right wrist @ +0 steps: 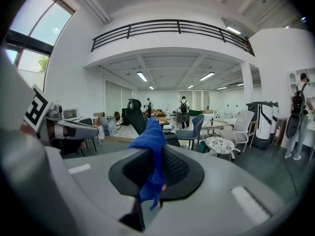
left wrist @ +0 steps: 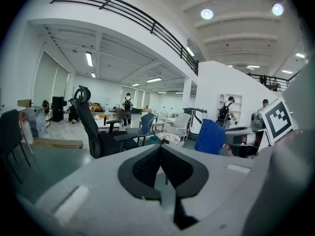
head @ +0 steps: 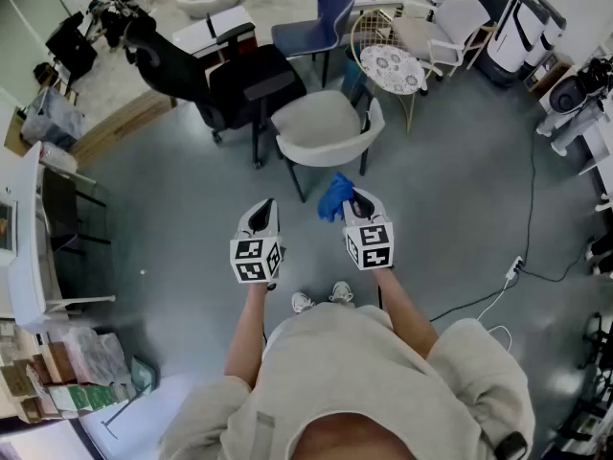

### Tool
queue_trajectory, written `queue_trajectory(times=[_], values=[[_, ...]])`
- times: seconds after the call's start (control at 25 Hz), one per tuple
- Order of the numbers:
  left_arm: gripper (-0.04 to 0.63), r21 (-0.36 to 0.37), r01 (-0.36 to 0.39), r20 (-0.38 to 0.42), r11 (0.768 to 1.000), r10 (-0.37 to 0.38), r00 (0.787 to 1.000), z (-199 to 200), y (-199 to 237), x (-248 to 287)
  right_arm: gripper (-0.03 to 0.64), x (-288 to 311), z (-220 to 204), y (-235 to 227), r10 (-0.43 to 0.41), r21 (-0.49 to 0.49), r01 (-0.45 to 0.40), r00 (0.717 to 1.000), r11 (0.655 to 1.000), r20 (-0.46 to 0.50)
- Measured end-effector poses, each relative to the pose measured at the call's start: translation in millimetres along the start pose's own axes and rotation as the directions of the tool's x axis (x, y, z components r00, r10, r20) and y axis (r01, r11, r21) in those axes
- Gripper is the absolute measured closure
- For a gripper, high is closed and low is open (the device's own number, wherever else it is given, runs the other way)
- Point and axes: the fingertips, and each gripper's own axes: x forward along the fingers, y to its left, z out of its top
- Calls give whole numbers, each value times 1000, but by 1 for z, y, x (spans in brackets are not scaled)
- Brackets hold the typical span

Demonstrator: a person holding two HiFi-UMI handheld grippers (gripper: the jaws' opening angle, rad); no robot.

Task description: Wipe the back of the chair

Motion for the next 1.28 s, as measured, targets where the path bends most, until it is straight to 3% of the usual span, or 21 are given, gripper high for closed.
queue_trajectory(times=[0.4, 1.0, 1.28], values=[[591, -13, 23, -12, 1000, -23, 1000, -7, 4, 1, 580, 1, -2, 5, -16, 3, 16, 1000, 1000, -12], [591, -32, 127, -40, 991, -128, 991, -21, -8, 24, 580, -12, -16, 0, -88, -11, 88, 994, 996, -57], [591, -25, 114, -73, 993, -116, 991, -24, -20, 41, 580, -1, -16, -22, -67, 5, 67, 996, 998, -56]])
